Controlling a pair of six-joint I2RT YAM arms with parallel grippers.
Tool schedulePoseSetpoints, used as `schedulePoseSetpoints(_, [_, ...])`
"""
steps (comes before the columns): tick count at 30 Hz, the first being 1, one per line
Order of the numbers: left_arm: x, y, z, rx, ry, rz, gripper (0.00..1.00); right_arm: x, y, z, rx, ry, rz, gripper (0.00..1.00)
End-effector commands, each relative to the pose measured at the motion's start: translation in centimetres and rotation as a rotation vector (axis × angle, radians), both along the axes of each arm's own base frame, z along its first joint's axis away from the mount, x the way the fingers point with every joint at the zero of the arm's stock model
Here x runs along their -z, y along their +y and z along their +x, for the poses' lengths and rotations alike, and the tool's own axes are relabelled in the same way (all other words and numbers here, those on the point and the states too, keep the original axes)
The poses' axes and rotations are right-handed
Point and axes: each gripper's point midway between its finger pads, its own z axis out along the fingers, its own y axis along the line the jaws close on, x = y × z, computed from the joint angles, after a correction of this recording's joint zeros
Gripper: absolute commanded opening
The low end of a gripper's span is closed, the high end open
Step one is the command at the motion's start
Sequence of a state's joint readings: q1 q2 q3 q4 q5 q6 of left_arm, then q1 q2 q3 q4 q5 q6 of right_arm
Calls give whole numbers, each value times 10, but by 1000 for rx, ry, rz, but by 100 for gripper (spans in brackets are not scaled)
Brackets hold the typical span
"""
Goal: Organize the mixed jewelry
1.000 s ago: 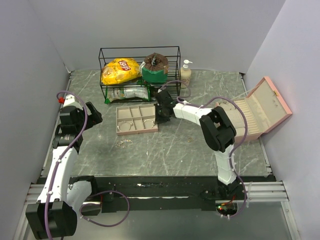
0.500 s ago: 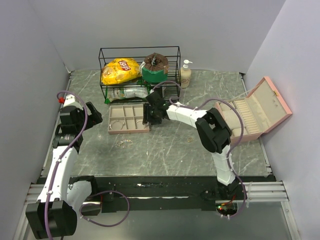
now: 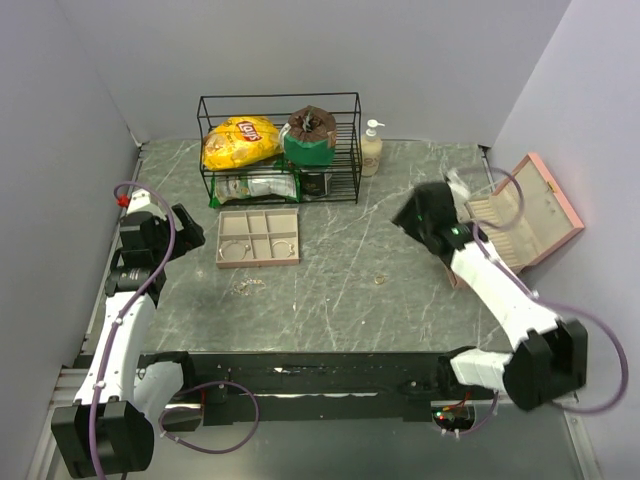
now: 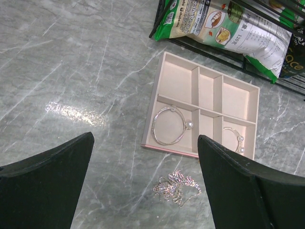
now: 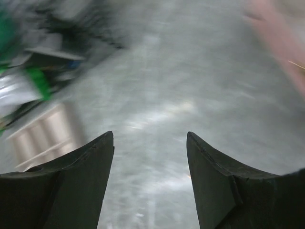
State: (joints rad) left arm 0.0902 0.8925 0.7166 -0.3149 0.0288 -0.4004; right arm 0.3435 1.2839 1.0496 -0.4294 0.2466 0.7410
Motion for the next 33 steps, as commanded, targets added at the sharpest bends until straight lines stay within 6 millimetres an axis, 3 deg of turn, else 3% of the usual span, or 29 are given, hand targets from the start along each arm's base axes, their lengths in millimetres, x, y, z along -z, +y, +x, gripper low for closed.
schedulePoseSetpoints(1, [-19, 2, 5, 8, -62, 18, 96, 38, -67, -65, 302, 113, -53, 68])
schedulePoseSetpoints(10, [-18, -1, 5, 20, -59, 14, 96, 22, -150, -96, 641, 66, -4, 66])
schedulePoseSetpoints(14, [-19, 0, 4, 16, -65, 17, 96, 37, -180, -115, 755, 124, -4, 64])
schedulePoseSetpoints(24, [-18, -2, 5, 28, -58, 10, 96, 73, -207, -108, 768, 195, 72, 61])
schedulePoseSetpoints(33, [-17, 0, 5, 17, -54, 17, 96, 93, -202, -98, 720, 241, 115, 53])
